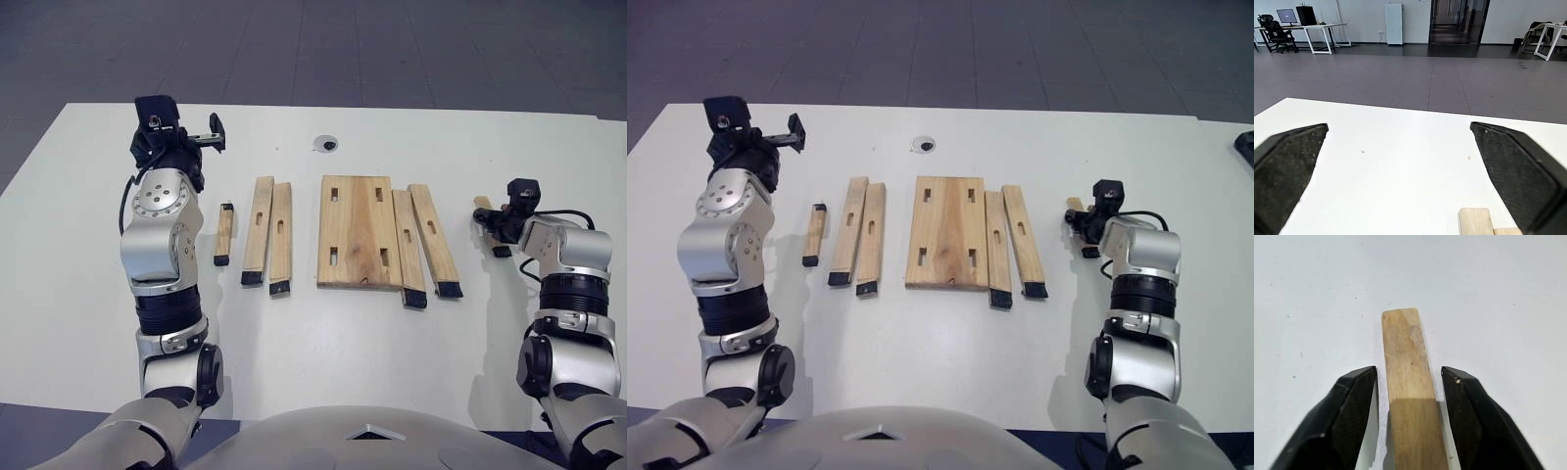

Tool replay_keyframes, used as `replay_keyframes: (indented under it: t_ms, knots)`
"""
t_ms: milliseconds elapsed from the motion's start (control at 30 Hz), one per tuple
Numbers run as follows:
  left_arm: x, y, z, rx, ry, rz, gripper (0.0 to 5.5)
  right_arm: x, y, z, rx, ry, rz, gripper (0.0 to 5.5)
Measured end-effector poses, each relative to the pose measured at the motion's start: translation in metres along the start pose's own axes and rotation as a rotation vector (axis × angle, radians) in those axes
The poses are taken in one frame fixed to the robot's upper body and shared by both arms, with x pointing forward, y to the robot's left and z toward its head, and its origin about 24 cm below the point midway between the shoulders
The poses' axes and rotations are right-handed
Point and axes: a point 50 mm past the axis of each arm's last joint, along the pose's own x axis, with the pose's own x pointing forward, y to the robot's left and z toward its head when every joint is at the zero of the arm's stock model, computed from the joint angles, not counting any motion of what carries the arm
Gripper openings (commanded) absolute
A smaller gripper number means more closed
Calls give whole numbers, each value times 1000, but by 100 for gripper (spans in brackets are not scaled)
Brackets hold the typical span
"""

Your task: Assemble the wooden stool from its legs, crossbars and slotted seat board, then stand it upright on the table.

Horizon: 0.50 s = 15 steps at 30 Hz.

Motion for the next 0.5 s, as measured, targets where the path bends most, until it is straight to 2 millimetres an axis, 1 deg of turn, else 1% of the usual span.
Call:
replay_keyframes:
  t_ms: [133, 333, 467, 500]
  knots:
    - [0, 0, 0, 2, 6, 9, 540, 1, 2, 3, -17, 10, 10, 131]
    - [2, 2, -3, 21, 20, 31, 540, 1, 2, 4, -28, 16, 12, 131]
    - [4, 7, -4, 36, 19, 65, 540, 0, 2, 4, 26, -7, 42, 131]
    - [4, 9, -4, 22, 15, 69, 540, -3, 4, 6, 45, -36, 60, 131]
